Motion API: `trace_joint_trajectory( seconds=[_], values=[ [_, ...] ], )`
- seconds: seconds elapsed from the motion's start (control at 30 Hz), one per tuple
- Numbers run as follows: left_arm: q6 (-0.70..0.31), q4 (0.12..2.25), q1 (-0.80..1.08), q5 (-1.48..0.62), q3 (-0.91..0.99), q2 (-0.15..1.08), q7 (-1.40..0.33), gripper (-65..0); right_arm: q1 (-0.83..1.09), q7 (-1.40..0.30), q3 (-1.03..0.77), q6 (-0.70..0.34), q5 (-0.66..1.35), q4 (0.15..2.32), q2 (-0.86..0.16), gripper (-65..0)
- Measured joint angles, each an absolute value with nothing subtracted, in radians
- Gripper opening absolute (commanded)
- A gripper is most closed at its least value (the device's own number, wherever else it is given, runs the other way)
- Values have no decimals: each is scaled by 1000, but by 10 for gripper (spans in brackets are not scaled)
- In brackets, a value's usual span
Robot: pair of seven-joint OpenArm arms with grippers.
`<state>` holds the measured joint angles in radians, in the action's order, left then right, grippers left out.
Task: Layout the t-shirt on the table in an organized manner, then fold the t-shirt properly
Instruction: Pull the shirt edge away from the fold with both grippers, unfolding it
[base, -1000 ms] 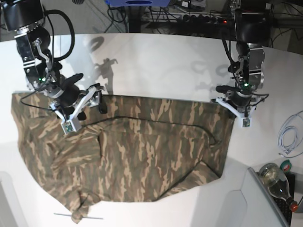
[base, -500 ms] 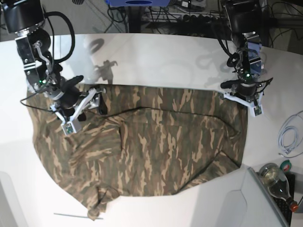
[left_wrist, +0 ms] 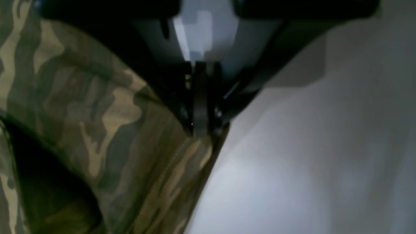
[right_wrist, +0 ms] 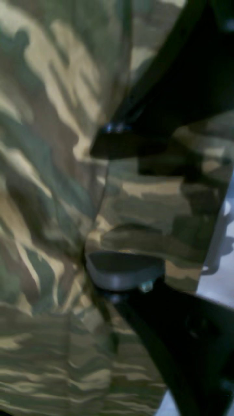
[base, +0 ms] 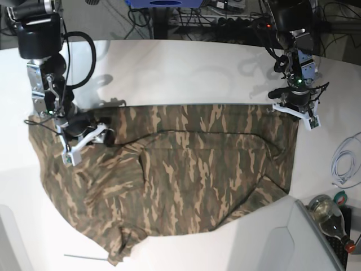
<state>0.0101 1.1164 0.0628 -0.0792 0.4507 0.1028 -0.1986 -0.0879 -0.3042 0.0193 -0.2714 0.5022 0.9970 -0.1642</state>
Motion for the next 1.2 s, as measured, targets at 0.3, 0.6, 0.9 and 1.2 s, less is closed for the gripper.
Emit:
trace_joint_trajectory(
  seconds=[0.3, 0.6, 0.9, 1.2],
  values=[
    [121, 1134, 93, -97, 448, 103, -198, -650, -73, -298, -25, -273, 510, 993, -153, -327],
    [132, 1179, 128, -98, 448, 103, -202, -650, -66, -294, -23, -277, 510, 995, -148, -327],
    [159, 1185, 135, -87, 453, 106, -201, -227, -57, -287, -22, -277, 517, 999, -148, -309],
    [160, 1449, 202, -86, 665, -1, -201, -242, 28, -349, -20, -254, 488, 1148, -150, -309]
  ],
)
